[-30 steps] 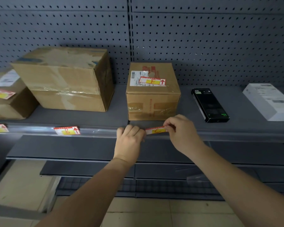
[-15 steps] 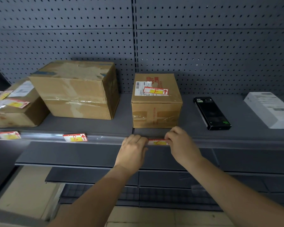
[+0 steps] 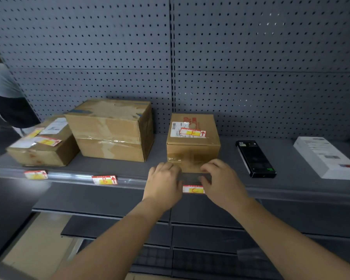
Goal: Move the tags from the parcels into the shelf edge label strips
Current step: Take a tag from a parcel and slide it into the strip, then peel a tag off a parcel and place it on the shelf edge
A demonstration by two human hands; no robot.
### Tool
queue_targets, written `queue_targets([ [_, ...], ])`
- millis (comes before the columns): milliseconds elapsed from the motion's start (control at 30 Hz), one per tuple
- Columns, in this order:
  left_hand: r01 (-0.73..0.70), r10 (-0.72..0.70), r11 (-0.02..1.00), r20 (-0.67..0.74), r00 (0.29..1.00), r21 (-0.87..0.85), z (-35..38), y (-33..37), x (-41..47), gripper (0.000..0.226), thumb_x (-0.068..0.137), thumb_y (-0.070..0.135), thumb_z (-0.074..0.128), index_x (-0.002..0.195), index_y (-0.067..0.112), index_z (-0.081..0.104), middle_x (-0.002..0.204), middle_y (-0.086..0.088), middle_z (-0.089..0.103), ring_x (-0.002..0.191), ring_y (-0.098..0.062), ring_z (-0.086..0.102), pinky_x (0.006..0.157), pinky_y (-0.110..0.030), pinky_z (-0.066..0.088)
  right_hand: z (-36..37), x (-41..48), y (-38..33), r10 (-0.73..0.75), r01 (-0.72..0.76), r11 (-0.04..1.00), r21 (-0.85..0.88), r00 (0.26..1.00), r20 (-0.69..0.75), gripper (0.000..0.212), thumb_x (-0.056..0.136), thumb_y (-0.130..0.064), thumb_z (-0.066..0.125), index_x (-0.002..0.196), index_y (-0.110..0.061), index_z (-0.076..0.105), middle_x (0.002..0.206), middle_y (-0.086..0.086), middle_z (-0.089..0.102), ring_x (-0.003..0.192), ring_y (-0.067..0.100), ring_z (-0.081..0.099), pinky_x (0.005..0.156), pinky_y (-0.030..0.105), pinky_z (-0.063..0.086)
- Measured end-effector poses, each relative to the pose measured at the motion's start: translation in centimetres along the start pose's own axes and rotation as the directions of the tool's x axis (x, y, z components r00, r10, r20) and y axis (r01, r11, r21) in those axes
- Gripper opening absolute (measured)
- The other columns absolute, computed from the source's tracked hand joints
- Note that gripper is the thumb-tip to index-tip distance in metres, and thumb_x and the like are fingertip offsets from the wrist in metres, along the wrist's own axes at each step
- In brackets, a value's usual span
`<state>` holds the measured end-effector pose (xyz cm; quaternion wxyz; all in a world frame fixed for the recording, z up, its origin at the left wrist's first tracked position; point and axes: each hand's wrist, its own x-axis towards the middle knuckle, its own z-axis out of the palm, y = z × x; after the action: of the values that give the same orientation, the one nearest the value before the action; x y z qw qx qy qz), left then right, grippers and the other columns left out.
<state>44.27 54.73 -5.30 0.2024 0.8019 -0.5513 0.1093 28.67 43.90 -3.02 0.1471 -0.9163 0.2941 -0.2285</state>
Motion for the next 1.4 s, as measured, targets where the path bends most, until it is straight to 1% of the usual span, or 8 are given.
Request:
queue_targets([
  [167, 0.120, -0.116, 0.991, -0.074, 0.991, 0.057, -6.1, 0.6, 0.3, 0.025, 0.083, 0.034, 0.059, 0.106, 0.023, 0.059, 0.104, 0.001, 0.057, 0.102, -0.022, 0.052, 0.085, -0.038, 0.042, -3.0, 1.5, -3.4, -0.079, 0.079, 0.997, -0.004, 0.997, 0.023, 0.026, 0.091, -0.032, 0.062, 0.114, -0.020, 0.065, 0.114, -0.002, 0.058, 0.105, 0.021, 0.054, 0.092, 0.042, 0.046],
  [300, 0.243, -0.230, 0.964, -0.122, 0.966, 0.105, -10.3, -0.8, -1.5, 0.031, 0.081, 0.036, 0.060, 0.109, 0.022, 0.058, 0.109, 0.000, 0.059, 0.103, -0.024, 0.055, 0.085, -0.039, 0.044, -3.7, 2.5, -6.6, -0.175, 0.175, 0.985, 0.009, 0.982, 0.072, 0.026, 0.091, -0.033, 0.060, 0.111, -0.018, 0.064, 0.115, -0.001, 0.058, 0.106, 0.024, 0.054, 0.091, 0.040, 0.045],
  [433, 0.339, -0.321, 0.929, -0.130, 0.938, 0.149, -13.7, -2.9, -4.3, 0.034, 0.081, 0.035, 0.060, 0.113, 0.022, 0.057, 0.111, 0.002, 0.057, 0.103, -0.023, 0.054, 0.082, -0.037, 0.041, -3.0, 2.9, -10.4, -0.266, 0.258, 0.962, 0.093, 0.959, 0.094, 0.032, 0.092, -0.040, 0.058, 0.120, -0.026, 0.061, 0.121, -0.007, 0.054, 0.110, 0.020, 0.053, 0.093, 0.041, 0.047],
  [600, 0.451, -0.420, 0.868, -0.179, 0.890, 0.206, -16.6, -5.8, -8.1, 0.035, 0.078, 0.037, 0.057, 0.110, 0.022, 0.059, 0.107, 0.002, 0.059, 0.100, -0.023, 0.056, 0.080, -0.039, 0.050, -1.2, 2.8, -15.3, -0.359, 0.343, 0.930, 0.133, 0.924, 0.129, 0.028, 0.093, -0.042, 0.055, 0.116, -0.027, 0.060, 0.119, -0.007, 0.054, 0.110, 0.020, 0.052, 0.093, 0.042, 0.047],
  [733, 0.522, -0.485, 0.825, -0.201, 0.851, 0.219, -18.5, -8.7, -10.9, 0.034, 0.080, 0.038, 0.057, 0.111, 0.023, 0.057, 0.112, 0.003, 0.058, 0.102, -0.023, 0.056, 0.082, -0.040, 0.048, 0.3, 2.9, -19.8, -0.412, 0.390, 0.907, 0.157, 0.899, 0.151, 0.033, 0.096, -0.039, 0.055, 0.127, -0.027, 0.057, 0.126, -0.006, 0.053, 0.116, 0.020, 0.049, 0.100, 0.038, 0.043],
  [1067, 0.577, -0.527, 0.787, -0.248, 0.813, 0.220, -25.2, -20.5, -17.7, 0.023, 0.080, 0.037, 0.056, 0.100, 0.025, 0.056, 0.098, 0.007, 0.053, 0.092, -0.018, 0.053, 0.074, -0.034, 0.043, 6.7, 4.2, -33.9, -0.524, 0.493, 0.845, 0.209, 0.842, 0.132, 0.029, 0.095, -0.037, 0.056, 0.122, -0.027, 0.058, 0.120, -0.006, 0.055, 0.111, 0.019, 0.054, 0.093, 0.036, 0.048],
  [1267, 0.601, -0.557, 0.768, -0.233, 0.797, 0.219, -28.9, -29.3, -21.4, 0.035, 0.084, 0.040, 0.059, 0.116, 0.025, 0.056, 0.110, 0.007, 0.054, 0.103, -0.017, 0.053, 0.086, -0.036, 0.047, 11.6, 4.8, -42.1, -0.516, 0.471, 0.843, 0.259, 0.844, 0.145, 0.023, 0.093, -0.038, 0.058, 0.114, -0.028, 0.061, 0.114, -0.009, 0.056, 0.106, 0.015, 0.054, 0.087, 0.035, 0.051],
  [1400, 0.603, -0.570, 0.777, -0.204, 0.796, 0.182, -29.8, -34.0, -23.2, 0.041, 0.086, 0.041, 0.059, 0.124, 0.026, 0.054, 0.117, 0.008, 0.054, 0.108, -0.016, 0.053, 0.090, -0.035, 0.046, 14.7, 5.6, -45.6, -0.488, 0.429, 0.861, 0.274, 0.849, 0.203, 0.027, 0.094, -0.037, 0.059, 0.119, -0.029, 0.059, 0.116, -0.009, 0.055, 0.105, 0.012, 0.053, 0.089, 0.033, 0.051],
])
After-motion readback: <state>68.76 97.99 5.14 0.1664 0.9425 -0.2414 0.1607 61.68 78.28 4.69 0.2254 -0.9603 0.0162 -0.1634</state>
